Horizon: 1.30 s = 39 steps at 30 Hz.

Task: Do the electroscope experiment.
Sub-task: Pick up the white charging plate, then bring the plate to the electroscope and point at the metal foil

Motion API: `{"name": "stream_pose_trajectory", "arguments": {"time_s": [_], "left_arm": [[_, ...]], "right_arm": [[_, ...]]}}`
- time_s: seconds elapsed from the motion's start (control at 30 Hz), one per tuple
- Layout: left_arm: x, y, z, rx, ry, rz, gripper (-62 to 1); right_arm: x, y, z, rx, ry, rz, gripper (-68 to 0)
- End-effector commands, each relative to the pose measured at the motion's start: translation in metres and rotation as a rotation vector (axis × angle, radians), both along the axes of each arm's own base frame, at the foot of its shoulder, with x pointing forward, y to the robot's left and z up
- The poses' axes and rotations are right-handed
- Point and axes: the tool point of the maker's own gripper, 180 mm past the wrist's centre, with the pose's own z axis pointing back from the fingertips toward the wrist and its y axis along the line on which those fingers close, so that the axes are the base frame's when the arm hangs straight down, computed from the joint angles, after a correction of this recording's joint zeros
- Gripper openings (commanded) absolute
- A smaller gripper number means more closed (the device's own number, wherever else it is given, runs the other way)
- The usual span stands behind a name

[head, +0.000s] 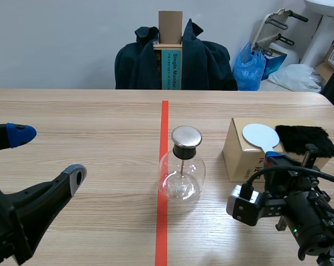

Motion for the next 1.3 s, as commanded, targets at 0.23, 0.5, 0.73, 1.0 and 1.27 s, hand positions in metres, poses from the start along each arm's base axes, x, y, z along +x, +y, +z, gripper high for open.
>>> {"name": "stream_pose_trajectory", "arguments": {"time_s": [0.23, 0.5, 0.73, 1.0, 1.27], "left_arm": [[0.002, -0.003, 0.01, -0.016, -0.03, -0.008, 1.4], [0.002, -0.003, 0.01, -0.016, -0.03, -0.008, 1.4], [0.002, -0.003, 0.01, -0.012, -0.032, -0.008, 1.4], [0.006, -0.001, 0.0, 0.068, -0.019, -0.041, -11.4], [0.046, 0.0, -0.043, 0.09, 0.028, -0.115, -59.1]], "right_arm": [[0.009, -0.013, 0.015, -0.021, -0.052, -0.021, -66.8], [0.011, -0.021, 0.027, -0.033, -0.085, -0.009, -66.9], [0.018, -0.029, 0.082, 0.063, -0.197, -0.015, -66.8], [0.018, -0.04, 0.151, 0.137, -0.346, -0.039, -66.8], [0.018, -0.058, 0.195, 0.229, -0.458, -0.095, -66.8]]}}
